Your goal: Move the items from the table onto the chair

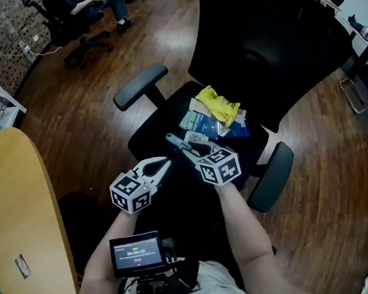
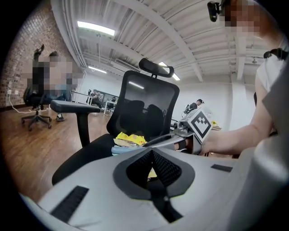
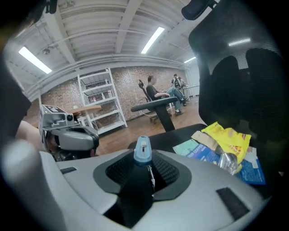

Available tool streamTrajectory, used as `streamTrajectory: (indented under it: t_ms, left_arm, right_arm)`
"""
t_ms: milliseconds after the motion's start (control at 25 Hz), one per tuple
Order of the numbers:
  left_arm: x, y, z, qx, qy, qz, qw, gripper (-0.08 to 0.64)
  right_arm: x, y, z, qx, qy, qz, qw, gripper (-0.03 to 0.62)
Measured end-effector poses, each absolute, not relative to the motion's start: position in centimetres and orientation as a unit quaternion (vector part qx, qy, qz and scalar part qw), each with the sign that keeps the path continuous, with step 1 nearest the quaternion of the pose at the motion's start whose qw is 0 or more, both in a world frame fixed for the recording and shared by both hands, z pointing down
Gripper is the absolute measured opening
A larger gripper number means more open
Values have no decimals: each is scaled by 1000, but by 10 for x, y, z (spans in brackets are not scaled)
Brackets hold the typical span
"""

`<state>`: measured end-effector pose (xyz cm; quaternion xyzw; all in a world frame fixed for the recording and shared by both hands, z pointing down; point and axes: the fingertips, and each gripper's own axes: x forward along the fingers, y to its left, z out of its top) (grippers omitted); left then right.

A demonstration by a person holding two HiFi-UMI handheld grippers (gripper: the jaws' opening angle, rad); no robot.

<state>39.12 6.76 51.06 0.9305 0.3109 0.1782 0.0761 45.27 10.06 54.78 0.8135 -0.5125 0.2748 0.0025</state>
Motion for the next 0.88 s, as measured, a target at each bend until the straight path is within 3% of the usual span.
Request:
streamTrajectory:
  t_ms: [400, 720, 880]
  left_arm:
    - [394, 72, 521, 927, 311, 189, 89, 8]
    - [378, 64, 512, 935, 299, 175, 77, 8]
    - [399, 62, 483, 937, 311, 149, 54, 8]
  right_arm:
    - [477, 137, 628, 814, -436, 344, 172, 126]
    - [480, 152, 648, 823, -402, 344, 208, 163]
    - [504, 153, 620, 840, -399, 322, 179, 183]
